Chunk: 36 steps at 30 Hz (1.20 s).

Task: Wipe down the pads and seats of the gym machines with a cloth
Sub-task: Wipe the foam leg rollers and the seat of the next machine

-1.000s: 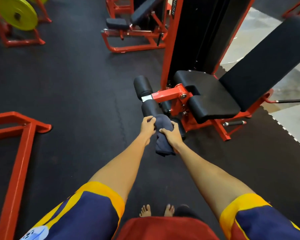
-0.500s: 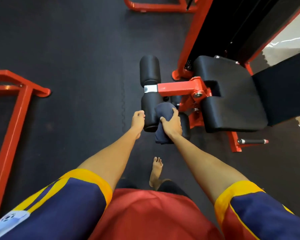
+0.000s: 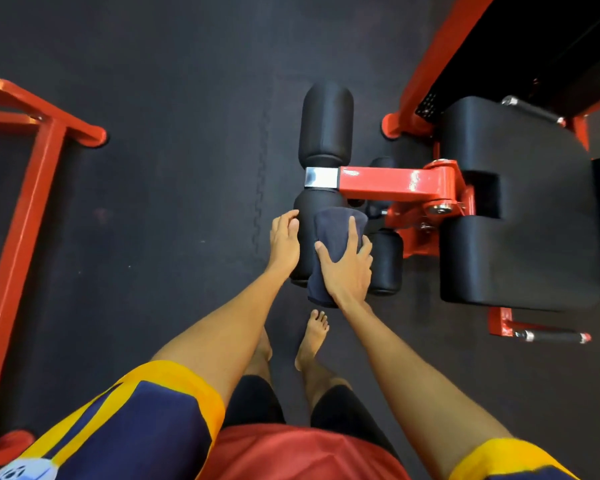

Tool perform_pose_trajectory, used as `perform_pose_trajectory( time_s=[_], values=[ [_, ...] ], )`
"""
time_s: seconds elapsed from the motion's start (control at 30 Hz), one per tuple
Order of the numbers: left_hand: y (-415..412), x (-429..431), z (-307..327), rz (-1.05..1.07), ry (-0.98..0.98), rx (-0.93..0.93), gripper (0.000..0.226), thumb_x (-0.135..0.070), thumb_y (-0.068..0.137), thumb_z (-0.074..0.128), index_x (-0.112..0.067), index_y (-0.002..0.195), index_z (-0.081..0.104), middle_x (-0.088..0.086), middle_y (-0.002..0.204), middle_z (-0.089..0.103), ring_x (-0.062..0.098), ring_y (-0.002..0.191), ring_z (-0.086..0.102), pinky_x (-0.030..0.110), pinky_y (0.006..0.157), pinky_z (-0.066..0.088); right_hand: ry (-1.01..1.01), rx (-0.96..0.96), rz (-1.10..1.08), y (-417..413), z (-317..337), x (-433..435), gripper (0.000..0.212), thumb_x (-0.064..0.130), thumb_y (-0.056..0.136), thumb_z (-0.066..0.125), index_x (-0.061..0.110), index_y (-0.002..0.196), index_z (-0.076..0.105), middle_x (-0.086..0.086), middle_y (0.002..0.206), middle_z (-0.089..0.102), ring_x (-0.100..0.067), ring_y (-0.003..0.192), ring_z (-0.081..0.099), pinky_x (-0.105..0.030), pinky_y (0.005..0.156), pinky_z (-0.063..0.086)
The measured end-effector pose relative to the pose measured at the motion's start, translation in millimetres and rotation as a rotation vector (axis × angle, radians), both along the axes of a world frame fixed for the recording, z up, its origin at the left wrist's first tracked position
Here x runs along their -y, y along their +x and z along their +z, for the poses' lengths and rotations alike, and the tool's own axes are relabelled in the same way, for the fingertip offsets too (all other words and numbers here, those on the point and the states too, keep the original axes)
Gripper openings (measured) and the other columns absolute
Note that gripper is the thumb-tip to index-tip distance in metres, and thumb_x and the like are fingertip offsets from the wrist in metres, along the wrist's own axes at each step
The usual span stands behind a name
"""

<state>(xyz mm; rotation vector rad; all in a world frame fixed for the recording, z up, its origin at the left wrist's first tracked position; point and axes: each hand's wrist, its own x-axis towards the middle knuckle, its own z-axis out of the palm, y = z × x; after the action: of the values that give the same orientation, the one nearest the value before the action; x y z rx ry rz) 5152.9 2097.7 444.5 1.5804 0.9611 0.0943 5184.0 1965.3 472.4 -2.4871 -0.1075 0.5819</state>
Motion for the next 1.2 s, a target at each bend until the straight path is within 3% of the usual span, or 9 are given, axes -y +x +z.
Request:
perform_pose_trajectory(
  time_s=[0.17, 0.27, 0.37, 0.5, 0.6, 0.8, 0.93, 1.03, 1.2],
  values=[
    [7, -1, -24, -0.084, 0.045, 0.082, 0.042, -0.032, 0.111, 0.035, -0.029, 0.153, 0.039, -0.005, 0.161, 0.028, 0.005, 0.147, 0.026, 0.014, 0.116, 0.02, -0.03, 0.079, 0.055, 37, -18, -27, 0.074, 0.064, 0.096, 0.05, 0.05, 0.159, 0.014, -0.011, 0.162, 0.021, -0.037, 0.143, 0.03, -0.057, 0.114, 0.031],
    [0, 9, -30, -0.075, 0.048, 0.107, 0.045, -0.03, 0.111, 0.033, -0.029, 0.156, 0.032, -0.007, 0.166, 0.02, -0.007, 0.144, 0.018, -0.006, 0.103, 0.013, 0.043, 0.015, 0.074, 74, -18, -51, 0.07, 0.059, 0.096, 0.052, 0.049, 0.158, 0.021, -0.005, 0.165, 0.013, -0.039, 0.14, 0.037, -0.059, 0.112, 0.035],
    [4, 8, -28, -0.071, 0.02, 0.111, 0.046, -0.029, 0.111, 0.031, -0.027, 0.158, 0.029, -0.006, 0.168, 0.012, -0.011, 0.141, 0.013, -0.009, 0.099, 0.011, 0.036, 0.072, 0.109, 77, -19, -55, 0.067, 0.054, 0.098, 0.052, 0.043, 0.159, 0.024, 0.0, 0.167, 0.012, -0.037, 0.14, 0.038, -0.056, 0.111, 0.038],
    [2, 9, -29, -0.056, -0.024, 0.13, 0.048, -0.025, 0.112, 0.03, -0.028, 0.159, 0.023, -0.008, 0.169, 0.005, -0.006, 0.146, 0.012, -0.005, 0.104, 0.013, 0.107, 0.153, 0.112, 8, -23, -18, 0.07, 0.052, 0.098, 0.053, 0.042, 0.16, 0.021, 0.004, 0.17, 0.009, -0.03, 0.147, 0.031, -0.051, 0.115, 0.036],
    [0, 10, -34, -0.056, -0.076, 0.157, 0.05, -0.021, 0.112, 0.031, -0.033, 0.159, 0.022, -0.013, 0.168, 0.007, 0.002, 0.152, 0.015, 0.018, 0.12, 0.014, 0.115, 0.109, 0.103, -26, -24, 2, 0.071, 0.056, 0.099, 0.052, 0.047, 0.16, 0.016, 0.006, 0.171, 0.005, -0.026, 0.151, 0.025, -0.051, 0.117, 0.034],
    [6, 11, -40, -0.087, -0.023, 0.11, 0.05, -0.023, 0.112, 0.029, -0.026, 0.16, 0.016, -0.008, 0.169, 0.009, -0.001, 0.152, 0.007, 0.02, 0.124, 0.007, 0.02, 0.17, 0.146, 56, -26, -56, 0.067, 0.057, 0.098, 0.051, 0.043, 0.158, 0.025, -0.001, 0.171, 0.009, -0.032, 0.153, 0.021, -0.054, 0.118, 0.03],
    [3, 10, -43, -0.109, 0.01, 0.139, 0.049, -0.028, 0.112, 0.027, -0.028, 0.16, 0.018, -0.012, 0.168, 0.008, -0.014, 0.147, 0.005, 0.006, 0.115, 0.006, 0.156, 0.074, -0.092, 70, -35, -51, 0.059, 0.058, 0.1, 0.045, 0.036, 0.154, 0.034, 0.009, 0.163, 0.026, -0.029, 0.139, 0.044, -0.049, 0.107, 0.04],
    [3, 11, -39, -0.108, 0.028, 0.115, 0.049, -0.029, 0.112, 0.027, -0.03, 0.16, 0.018, -0.013, 0.168, 0.008, -0.018, 0.144, 0.005, 0.003, 0.112, 0.005, 0.179, -0.236, -0.479, 58, -42, -30, 0.065, 0.061, 0.102, 0.037, 0.021, 0.154, 0.04, -0.005, 0.158, 0.04, -0.034, 0.14, 0.045, -0.047, 0.111, 0.037],
    [2, 12, -37, -0.095, -0.019, 0.099, 0.05, -0.026, 0.112, 0.027, -0.027, 0.16, 0.014, -0.01, 0.169, 0.007, -0.005, 0.15, 0.007, 0.015, 0.121, 0.007, 0.114, 0.234, 0.175, 31, -33, -32, 0.067, 0.06, 0.098, 0.043, 0.043, 0.159, 0.021, -0.002, 0.17, 0.012, -0.03, 0.15, 0.027, -0.046, 0.115, 0.033]
  ],
)
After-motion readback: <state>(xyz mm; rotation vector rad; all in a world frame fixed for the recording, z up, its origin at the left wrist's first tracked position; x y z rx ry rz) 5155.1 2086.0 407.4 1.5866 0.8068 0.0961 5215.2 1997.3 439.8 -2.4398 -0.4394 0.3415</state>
